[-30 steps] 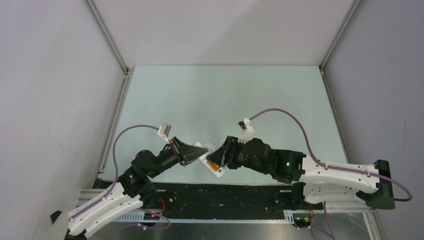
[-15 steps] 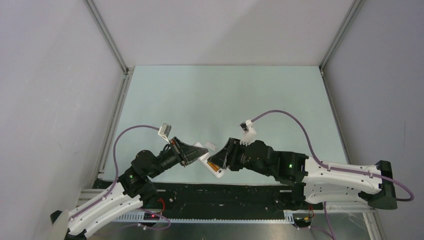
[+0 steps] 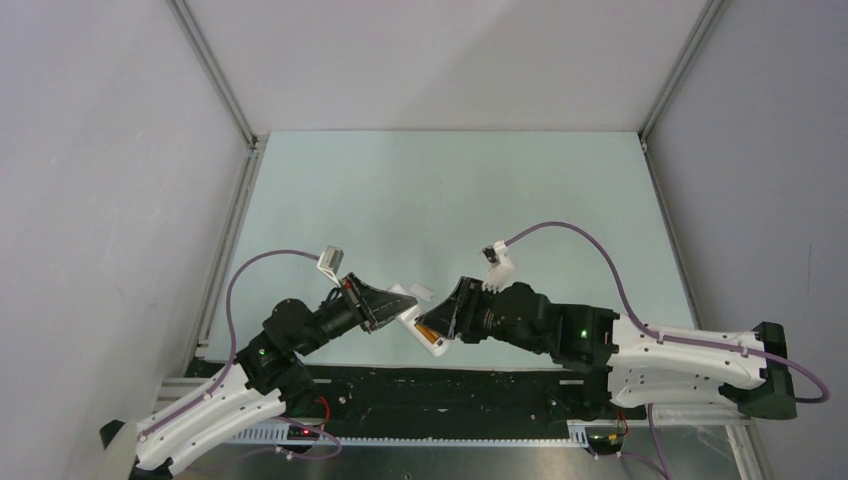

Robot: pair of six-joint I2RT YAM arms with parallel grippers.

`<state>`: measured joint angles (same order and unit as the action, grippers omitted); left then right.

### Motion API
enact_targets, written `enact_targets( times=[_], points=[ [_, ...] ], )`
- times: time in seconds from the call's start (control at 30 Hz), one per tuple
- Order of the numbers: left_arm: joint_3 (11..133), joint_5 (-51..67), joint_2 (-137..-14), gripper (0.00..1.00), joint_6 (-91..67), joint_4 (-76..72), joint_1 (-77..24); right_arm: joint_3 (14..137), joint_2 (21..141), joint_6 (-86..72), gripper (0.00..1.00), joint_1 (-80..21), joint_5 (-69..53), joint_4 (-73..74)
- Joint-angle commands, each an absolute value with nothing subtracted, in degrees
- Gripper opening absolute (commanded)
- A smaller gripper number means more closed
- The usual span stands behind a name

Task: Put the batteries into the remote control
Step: Load the battery into the remote control.

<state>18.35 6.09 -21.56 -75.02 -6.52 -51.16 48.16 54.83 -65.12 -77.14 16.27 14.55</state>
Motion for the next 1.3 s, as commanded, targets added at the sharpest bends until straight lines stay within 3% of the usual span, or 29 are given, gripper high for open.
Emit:
enact_targets(
  times=[0.0, 0.6, 0.83, 1.0, 1.27],
  points=[
    [21.97, 0.22, -20.80, 0.00, -76.08, -12.22, -50.54, 46.76, 53.43, -65.73, 0.49, -78.44, 15.18, 17.85],
    [21.73, 0.19, -20.67, 0.00, -76.26, -12.18, -50.54, 45.18, 51.42, -66.61, 0.47, -79.52, 16.04, 19.27],
    [21.79, 0.21, -20.78, 0.00, -76.29, -12.20, -50.60, 45.04, 51.14, -66.29, 0.41, -79.76, 16.03, 19.30],
    [22.04, 0.29, -21.06, 0.00, -75.80, -12.20, -50.60, 45.09, 50.46, -66.08, 0.59, -79.96, 16.92, 19.01],
    [21.98, 1.56, -21.96, 0.00, -75.64, -12.15, -50.54, 45.09, 50.34, -64.10, 0.65, -80.04, 17.96, 15.74]
  ],
)
